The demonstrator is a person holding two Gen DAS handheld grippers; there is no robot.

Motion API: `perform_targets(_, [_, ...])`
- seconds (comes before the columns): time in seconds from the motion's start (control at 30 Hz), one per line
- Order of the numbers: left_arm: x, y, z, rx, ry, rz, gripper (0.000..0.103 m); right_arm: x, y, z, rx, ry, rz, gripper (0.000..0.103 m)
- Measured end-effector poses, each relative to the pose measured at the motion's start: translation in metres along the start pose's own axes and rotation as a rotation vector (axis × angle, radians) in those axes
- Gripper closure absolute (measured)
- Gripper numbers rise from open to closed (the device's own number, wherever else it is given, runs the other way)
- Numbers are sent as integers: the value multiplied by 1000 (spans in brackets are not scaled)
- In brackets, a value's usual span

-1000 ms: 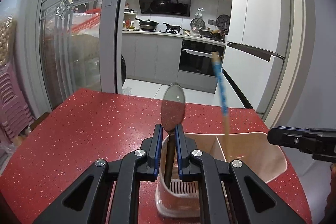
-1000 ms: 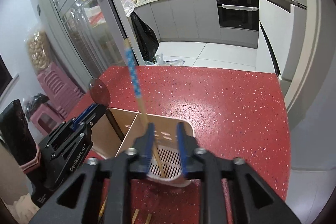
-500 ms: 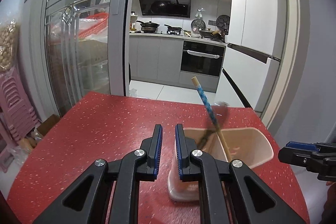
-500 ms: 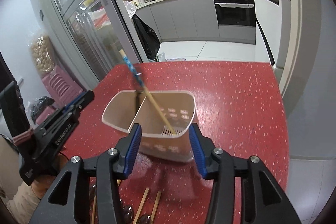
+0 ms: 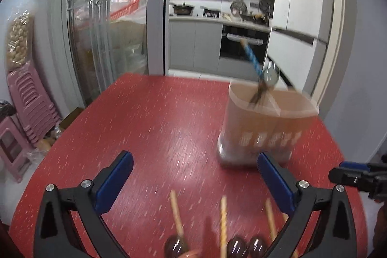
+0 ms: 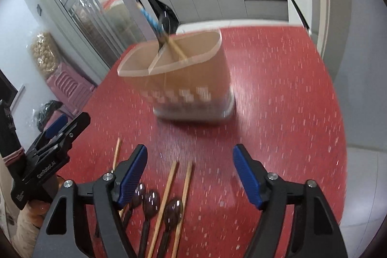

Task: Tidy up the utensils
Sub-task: 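Move both open tools back over the remaining utensils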

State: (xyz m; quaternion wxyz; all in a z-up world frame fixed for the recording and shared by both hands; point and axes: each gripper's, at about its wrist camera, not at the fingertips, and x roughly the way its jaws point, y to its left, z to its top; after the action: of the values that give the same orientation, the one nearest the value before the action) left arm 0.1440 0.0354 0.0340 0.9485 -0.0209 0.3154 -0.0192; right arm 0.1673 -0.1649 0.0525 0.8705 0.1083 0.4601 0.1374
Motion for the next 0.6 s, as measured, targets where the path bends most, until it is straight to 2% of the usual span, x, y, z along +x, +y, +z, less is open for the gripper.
perform_targets(0.1, [3,7,-22,22,77,16,0,8,0,-17,11,50,-28,27])
perform_targets(0.17, [5,15,-37,9,126,43,0,13,-1,-30,19,83,-42,27])
perform_targets(0.27, [5,30,-56,-26,195,38,0,19,-3,-47,36,124,-57,27])
perform_targets(0.37, [1,43,-71,-64,234,49,0,25,-5,-62,53,161,-68,27])
perform_targets(0.6, [-4,56,-97,-59,292,62,0,27,-6,-84,51,203,-108,27])
